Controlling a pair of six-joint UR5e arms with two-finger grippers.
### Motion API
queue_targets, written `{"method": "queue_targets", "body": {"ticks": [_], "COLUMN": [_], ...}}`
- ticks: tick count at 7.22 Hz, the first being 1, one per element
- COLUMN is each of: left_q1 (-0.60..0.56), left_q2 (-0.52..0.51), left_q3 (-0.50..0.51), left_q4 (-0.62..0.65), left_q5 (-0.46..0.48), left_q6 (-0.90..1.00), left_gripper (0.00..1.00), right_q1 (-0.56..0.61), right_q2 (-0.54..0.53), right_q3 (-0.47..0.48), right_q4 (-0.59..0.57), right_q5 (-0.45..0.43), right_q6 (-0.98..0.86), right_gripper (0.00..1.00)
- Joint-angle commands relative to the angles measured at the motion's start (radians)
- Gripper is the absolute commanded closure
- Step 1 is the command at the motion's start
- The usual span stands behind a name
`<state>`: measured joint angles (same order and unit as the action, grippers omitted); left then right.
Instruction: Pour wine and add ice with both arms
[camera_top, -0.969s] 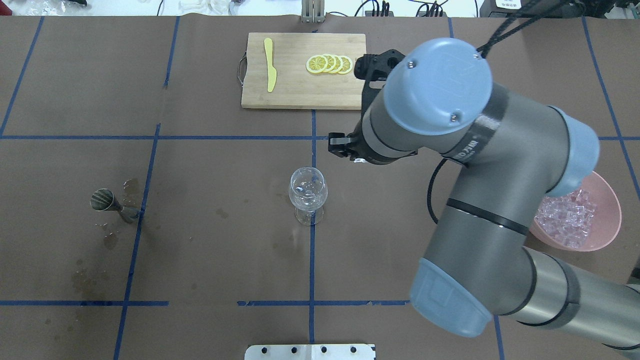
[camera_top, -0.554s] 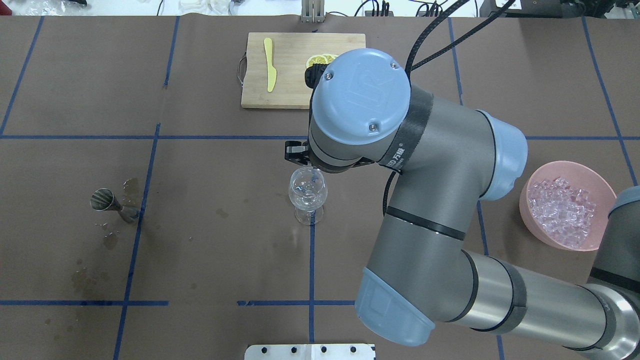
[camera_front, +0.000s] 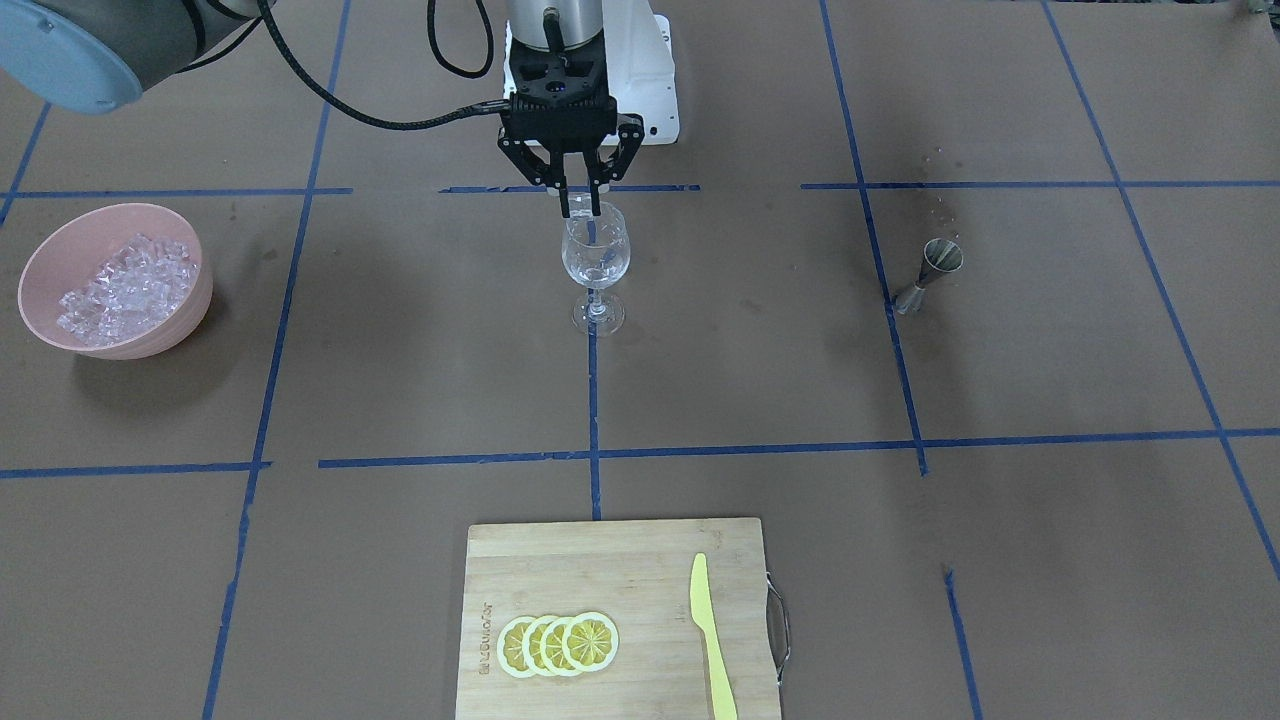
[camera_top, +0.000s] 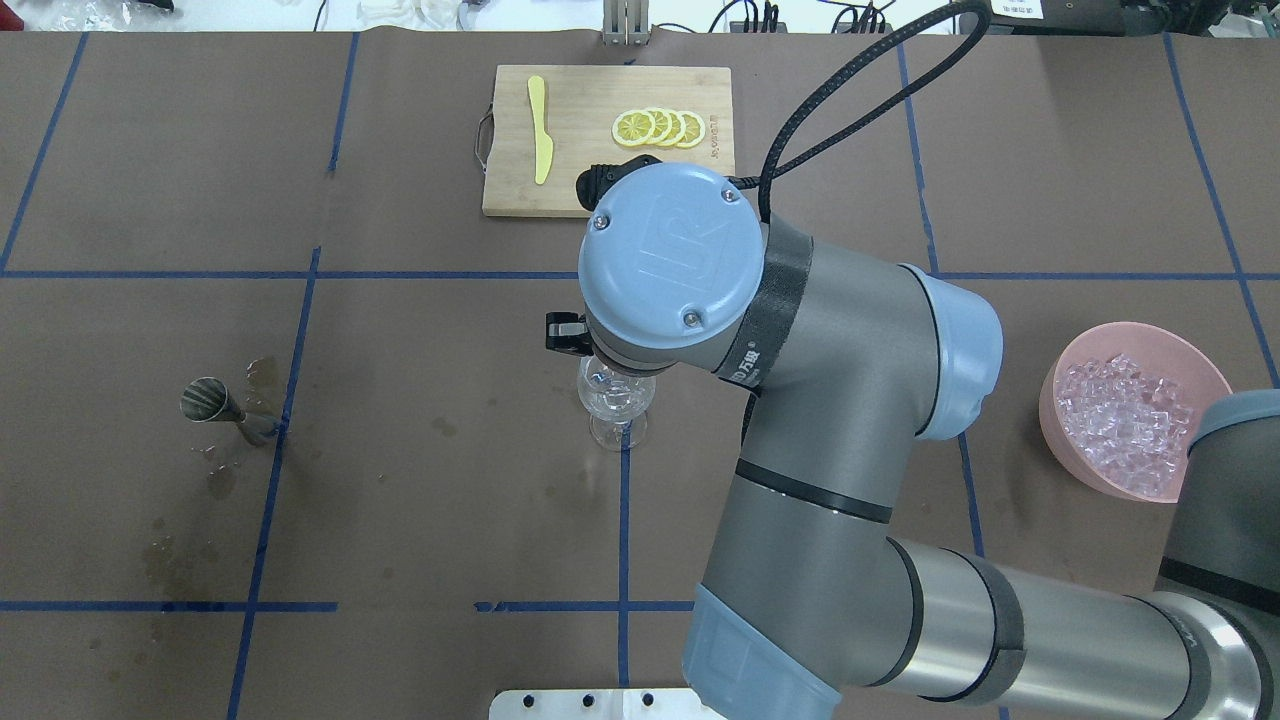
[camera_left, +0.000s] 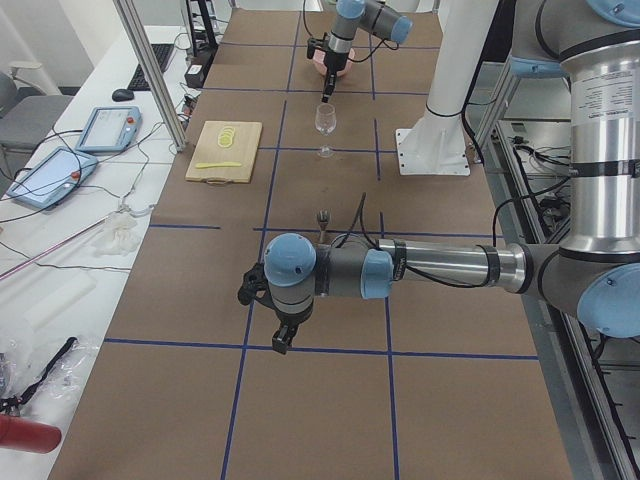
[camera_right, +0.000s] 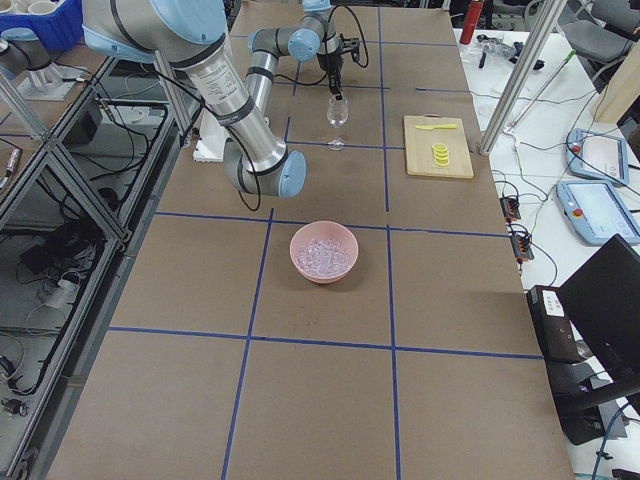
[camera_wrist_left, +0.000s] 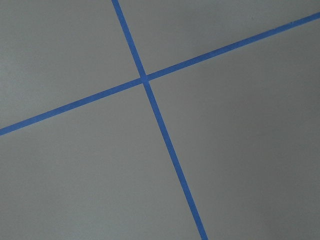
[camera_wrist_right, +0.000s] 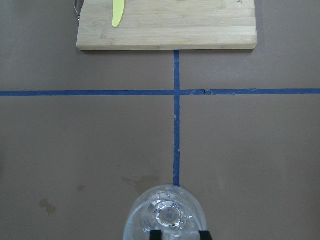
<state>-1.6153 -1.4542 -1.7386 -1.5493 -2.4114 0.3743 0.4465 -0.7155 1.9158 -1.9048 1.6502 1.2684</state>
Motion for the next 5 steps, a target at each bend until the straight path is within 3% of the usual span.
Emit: {"method": "queue_targets", "body": {"ticks": [1,4,5], "left_q1": [0.0,0.0,0.0], "left_q2": [0.0,0.0,0.0], "left_q3": [0.002,0.002,0.002], "left_q4": [0.0,0.0,0.0], "left_q5": [0.0,0.0,0.0], "left_q6": [0.0,0.0,0.0], "left_gripper": [0.0,0.0,0.0], "right_q1": [-0.012,-0.026,-0.026], "right_q2": [0.001,-0.001,-0.001], "right_q3": [-0.003,-0.015,-0.021], "right_q4": [0.024,0.046,0.046], "right_q5": [-0.01,-0.04,-0.04], "right_q6": [0.003,0.003,0.002], "right_gripper": [1.0,1.0,0.67]}}
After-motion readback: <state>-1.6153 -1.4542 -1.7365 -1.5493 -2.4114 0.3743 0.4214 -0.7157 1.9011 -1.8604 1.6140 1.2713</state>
